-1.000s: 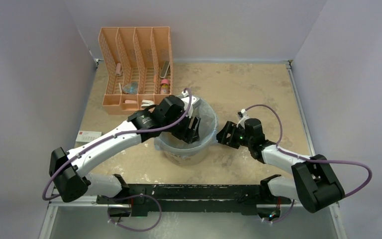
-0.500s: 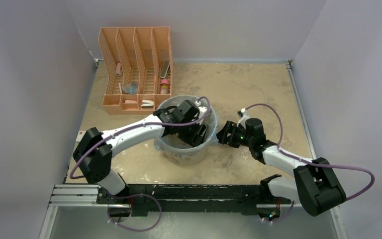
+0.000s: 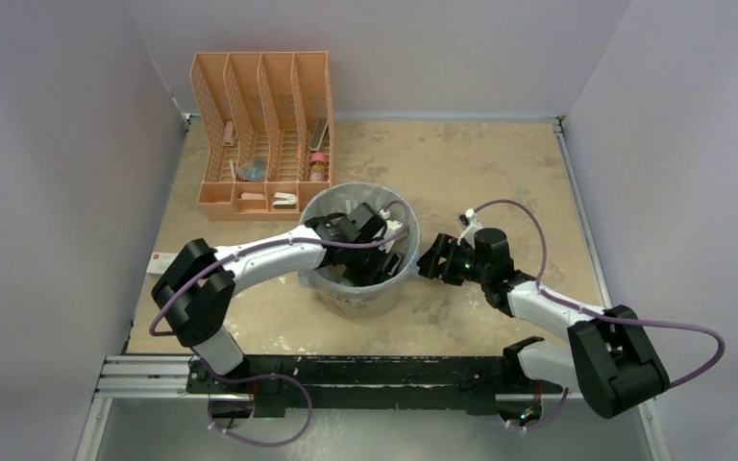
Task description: Put the trash bags into the trash bin
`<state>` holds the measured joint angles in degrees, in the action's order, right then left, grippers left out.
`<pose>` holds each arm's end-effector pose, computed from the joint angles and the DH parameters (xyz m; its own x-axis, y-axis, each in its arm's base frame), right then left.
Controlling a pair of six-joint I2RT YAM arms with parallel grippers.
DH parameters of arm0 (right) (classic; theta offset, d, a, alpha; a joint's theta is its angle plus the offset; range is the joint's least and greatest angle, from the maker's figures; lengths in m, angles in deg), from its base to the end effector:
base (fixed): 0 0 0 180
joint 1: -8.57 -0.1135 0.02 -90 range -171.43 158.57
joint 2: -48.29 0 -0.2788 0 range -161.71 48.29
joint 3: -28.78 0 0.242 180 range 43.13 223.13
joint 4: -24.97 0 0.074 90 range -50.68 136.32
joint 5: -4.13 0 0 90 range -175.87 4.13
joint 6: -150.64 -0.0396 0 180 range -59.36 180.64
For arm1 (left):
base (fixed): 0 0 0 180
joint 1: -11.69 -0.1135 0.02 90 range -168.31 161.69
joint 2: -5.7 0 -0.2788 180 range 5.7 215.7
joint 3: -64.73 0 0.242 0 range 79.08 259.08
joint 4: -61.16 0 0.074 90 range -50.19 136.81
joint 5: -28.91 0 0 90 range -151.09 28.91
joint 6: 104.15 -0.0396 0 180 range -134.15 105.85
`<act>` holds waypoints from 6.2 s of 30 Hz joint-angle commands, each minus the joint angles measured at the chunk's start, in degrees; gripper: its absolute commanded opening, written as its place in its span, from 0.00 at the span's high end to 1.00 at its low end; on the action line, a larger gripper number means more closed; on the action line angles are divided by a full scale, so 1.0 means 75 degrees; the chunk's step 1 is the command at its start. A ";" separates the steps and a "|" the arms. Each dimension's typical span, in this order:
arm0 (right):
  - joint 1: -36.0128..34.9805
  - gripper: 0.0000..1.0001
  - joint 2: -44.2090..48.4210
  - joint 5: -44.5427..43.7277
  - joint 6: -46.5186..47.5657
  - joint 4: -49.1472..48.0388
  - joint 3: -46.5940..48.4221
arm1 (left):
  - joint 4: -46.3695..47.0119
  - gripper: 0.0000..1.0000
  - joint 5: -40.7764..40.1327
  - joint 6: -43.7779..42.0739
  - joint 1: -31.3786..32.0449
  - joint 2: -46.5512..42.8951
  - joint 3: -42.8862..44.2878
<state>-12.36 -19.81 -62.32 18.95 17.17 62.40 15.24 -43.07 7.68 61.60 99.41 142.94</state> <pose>0.1943 0.0912 0.1857 -0.7528 0.3649 -0.5479 -0.2146 0.6508 0.7283 0.1997 -0.2563 0.2290 -0.8309 0.4380 -0.3431 0.5535 0.7132 -0.4301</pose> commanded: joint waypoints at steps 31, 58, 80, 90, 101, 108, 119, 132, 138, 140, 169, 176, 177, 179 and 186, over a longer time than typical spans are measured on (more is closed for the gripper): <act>0.0013 0.23 0.0101 0.0106 0.0146 0.0006 0.0239 | 0.0038 0.23 0.1381 -0.0677 -0.0123 0.0906 -0.0773; 0.0013 0.26 0.0127 0.0281 -0.0275 -0.0387 -0.0072 | 0.0685 0.18 0.1277 -0.0436 -0.0139 -0.0903 -0.0513; 0.0013 0.25 0.0439 -0.0053 -0.0052 -0.0087 0.0157 | 0.0674 0.16 -0.1090 -0.0474 -0.0132 -0.3991 0.0672; 0.0012 0.16 0.1742 -0.1290 0.0935 0.1370 0.0995 | 0.0157 0.12 -0.5143 0.0086 -0.0151 -0.5552 0.0321; 0.0013 0.15 0.2922 -0.2673 0.1570 0.2941 0.3231 | -0.1986 0.04 -0.7117 0.1937 -0.0151 -0.6817 -0.0764; -0.0971 0.28 0.2114 -0.1049 0.2282 0.3317 0.5025 | -0.2042 0.02 -0.7122 0.1916 -0.0159 -0.7054 -0.0973; -0.5017 0.53 -0.0402 -0.4458 0.2773 0.3872 0.6334 | -0.1720 0.00 -0.5213 0.1537 -0.1987 -0.6560 -0.1045; -0.5794 0.57 -0.2328 -0.6326 0.3072 0.3535 0.6724 | -0.1836 0.00 -0.4217 0.1300 -0.2240 -0.6952 -0.0421; -0.6034 0.60 -0.2614 -0.8166 0.3567 0.2528 0.6404 | -0.2087 0.00 -0.5173 0.1891 -0.2238 -0.7420 -0.0528; -0.6034 0.60 -0.2709 -0.8524 0.3605 0.2141 0.6308 | -0.2270 0.00 -0.5432 0.2162 -0.2237 -0.7368 -0.0578; -0.4546 0.56 -0.1779 -0.7209 0.3647 0.2151 0.5820 | -0.1068 0.00 -0.5093 0.4398 -0.2290 -0.6352 -0.3146; -0.4545 0.52 -0.1609 -0.5385 0.3717 0.2226 0.5858 | -0.0009 0.00 -0.3589 0.3574 -0.3832 -0.6570 -0.3729; -0.4546 0.52 -0.1714 -0.5256 0.3720 0.2349 0.5957 | 0.0282 0.00 -0.3206 0.3477 -0.3999 -0.6576 -0.3872; -0.4542 0.51 -0.1966 -0.4873 0.3837 0.2676 0.6198 | 0.0397 0.00 -0.2734 0.3465 -0.4316 -0.6338 -0.3903; -0.4567 0.53 -0.2853 -0.4219 0.3740 0.4622 0.6996 | 0.1333 0.00 -0.1601 0.2948 -0.4675 -0.5709 -0.4139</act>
<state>-46.21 -39.85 -99.21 47.39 42.13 111.95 17.71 -62.26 33.18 27.31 55.65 113.12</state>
